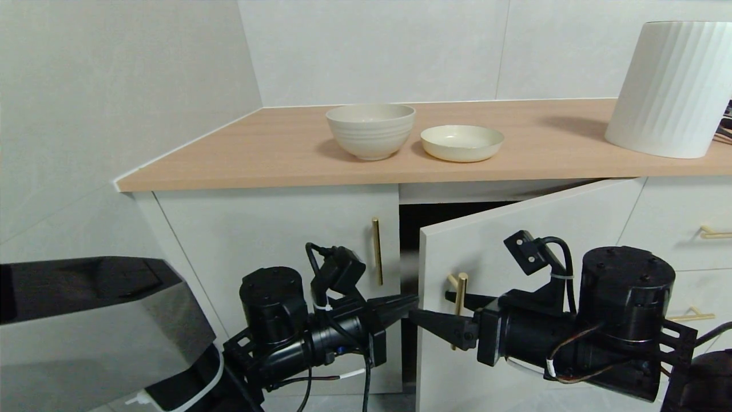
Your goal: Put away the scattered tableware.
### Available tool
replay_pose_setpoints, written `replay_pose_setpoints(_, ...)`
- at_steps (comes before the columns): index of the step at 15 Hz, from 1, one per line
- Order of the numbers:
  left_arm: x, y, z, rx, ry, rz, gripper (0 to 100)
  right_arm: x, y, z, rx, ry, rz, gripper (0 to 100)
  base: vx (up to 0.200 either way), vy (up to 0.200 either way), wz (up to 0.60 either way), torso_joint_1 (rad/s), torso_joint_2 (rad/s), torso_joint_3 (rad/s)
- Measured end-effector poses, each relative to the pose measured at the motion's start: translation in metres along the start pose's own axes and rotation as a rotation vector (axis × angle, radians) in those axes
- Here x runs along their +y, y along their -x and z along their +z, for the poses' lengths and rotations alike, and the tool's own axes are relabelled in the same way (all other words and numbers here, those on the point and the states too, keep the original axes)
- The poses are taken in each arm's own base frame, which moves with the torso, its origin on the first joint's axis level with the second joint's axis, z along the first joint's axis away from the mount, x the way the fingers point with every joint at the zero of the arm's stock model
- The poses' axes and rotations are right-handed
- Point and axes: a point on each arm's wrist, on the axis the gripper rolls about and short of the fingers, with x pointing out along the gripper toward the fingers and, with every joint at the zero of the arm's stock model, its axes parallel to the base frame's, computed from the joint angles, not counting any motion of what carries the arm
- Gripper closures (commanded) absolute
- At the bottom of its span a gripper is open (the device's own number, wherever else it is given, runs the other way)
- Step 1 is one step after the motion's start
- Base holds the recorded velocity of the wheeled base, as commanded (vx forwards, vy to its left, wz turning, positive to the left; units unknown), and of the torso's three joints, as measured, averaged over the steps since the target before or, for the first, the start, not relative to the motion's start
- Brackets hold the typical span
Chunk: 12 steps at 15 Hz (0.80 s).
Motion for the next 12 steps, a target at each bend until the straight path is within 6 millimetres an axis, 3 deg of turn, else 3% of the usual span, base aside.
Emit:
replay_pose_setpoints(7,0.015,-0.013,0.001,-0.01,-0.024,0.054,100,0.0,0.0,-0.002,0.008,0.0,-0.002,0,0.0,0.0,0.0,0.0,0.0,0.0)
replay_pose_setpoints(12,0.017,-0.035,0.003,-0.052,-0.048,0.09,100,-0.001,0.001,-0.004,0.016,0.002,-0.005,0,0.0,0.0,0.0,0.0,0.0,0.0)
